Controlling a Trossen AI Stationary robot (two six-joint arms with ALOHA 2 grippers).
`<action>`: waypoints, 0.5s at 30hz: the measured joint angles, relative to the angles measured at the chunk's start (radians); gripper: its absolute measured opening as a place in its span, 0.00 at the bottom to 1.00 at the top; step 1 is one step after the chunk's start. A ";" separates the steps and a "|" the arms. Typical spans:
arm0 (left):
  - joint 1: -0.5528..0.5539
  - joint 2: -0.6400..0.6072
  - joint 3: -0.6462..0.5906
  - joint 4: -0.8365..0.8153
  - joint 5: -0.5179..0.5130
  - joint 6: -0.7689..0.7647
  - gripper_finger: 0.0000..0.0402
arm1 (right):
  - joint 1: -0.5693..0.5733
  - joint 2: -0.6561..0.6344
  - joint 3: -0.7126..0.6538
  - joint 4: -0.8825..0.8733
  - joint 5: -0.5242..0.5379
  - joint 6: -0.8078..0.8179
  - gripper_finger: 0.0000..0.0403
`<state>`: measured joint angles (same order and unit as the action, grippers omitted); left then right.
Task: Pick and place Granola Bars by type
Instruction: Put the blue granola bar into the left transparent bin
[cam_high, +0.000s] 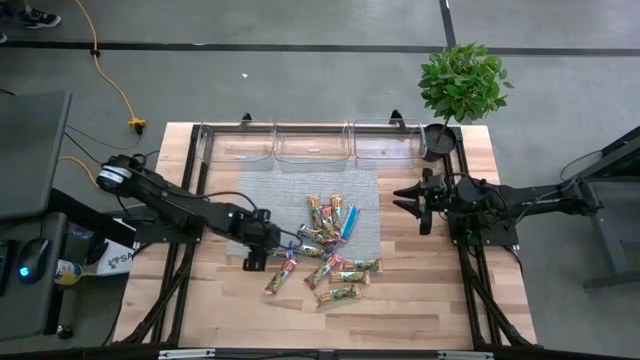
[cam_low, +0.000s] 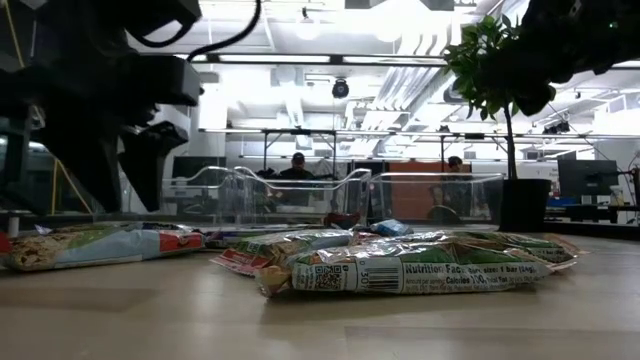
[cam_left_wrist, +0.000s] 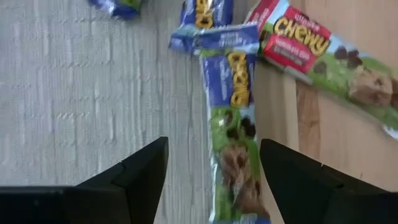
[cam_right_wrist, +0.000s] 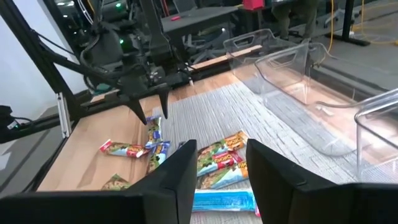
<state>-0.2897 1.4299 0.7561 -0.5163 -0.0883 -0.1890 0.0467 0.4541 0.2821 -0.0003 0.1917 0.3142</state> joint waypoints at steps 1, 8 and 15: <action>0.000 0.015 0.007 0.000 0.003 -0.002 0.63 | 0.000 0.000 0.000 -0.003 0.000 0.001 0.31; 0.001 0.089 0.032 0.019 0.031 -0.056 0.63 | 0.000 -0.002 0.000 -0.003 -0.005 0.002 0.31; 0.002 0.146 0.033 0.041 0.045 -0.128 0.63 | 0.000 -0.002 -0.001 -0.004 -0.012 0.005 0.31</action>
<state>-0.2882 1.5759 0.7891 -0.4756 -0.0436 -0.3167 0.0467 0.4526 0.2813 -0.0044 0.1795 0.3195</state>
